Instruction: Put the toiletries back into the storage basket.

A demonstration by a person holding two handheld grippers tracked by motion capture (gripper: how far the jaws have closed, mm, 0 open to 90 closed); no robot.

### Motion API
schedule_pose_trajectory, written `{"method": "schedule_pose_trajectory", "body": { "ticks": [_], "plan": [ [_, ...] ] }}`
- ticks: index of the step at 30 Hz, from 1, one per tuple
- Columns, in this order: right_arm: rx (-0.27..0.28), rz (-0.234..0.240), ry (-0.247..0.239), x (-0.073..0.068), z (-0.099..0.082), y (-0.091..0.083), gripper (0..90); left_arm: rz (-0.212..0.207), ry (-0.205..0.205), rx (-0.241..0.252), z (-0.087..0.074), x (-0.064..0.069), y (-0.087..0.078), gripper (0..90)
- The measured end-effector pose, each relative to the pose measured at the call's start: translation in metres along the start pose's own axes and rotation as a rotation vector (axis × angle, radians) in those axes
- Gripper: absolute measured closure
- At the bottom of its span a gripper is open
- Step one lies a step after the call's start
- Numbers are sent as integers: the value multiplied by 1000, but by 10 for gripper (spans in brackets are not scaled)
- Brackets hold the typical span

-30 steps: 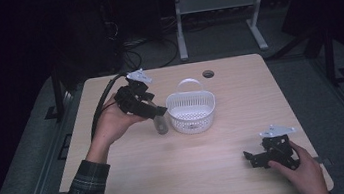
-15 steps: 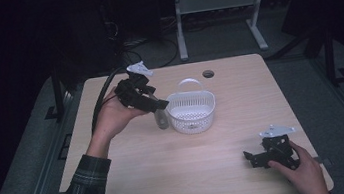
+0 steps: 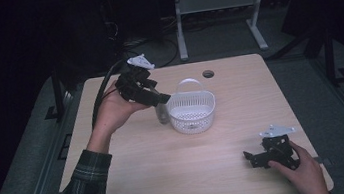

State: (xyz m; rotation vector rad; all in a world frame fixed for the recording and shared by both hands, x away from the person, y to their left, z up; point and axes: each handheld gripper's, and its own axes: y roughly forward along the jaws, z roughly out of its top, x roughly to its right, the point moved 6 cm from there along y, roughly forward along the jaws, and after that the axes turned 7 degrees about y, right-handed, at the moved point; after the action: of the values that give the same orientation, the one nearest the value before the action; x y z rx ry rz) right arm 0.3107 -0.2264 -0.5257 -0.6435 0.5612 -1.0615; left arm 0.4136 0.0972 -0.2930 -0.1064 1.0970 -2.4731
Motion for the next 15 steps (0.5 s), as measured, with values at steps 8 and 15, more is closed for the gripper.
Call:
{"method": "schedule_pose_trajectory", "body": {
  "ticks": [8, 15],
  "plan": [
    [0, 0, 1, 0, 0, 0, 0, 6, 12, 15, 12, -3, -1, 295],
    [0, -1, 1, 0, 0, 0, 0, 8, 26, 23, 23, -4, 0, 296]
  ]
}}
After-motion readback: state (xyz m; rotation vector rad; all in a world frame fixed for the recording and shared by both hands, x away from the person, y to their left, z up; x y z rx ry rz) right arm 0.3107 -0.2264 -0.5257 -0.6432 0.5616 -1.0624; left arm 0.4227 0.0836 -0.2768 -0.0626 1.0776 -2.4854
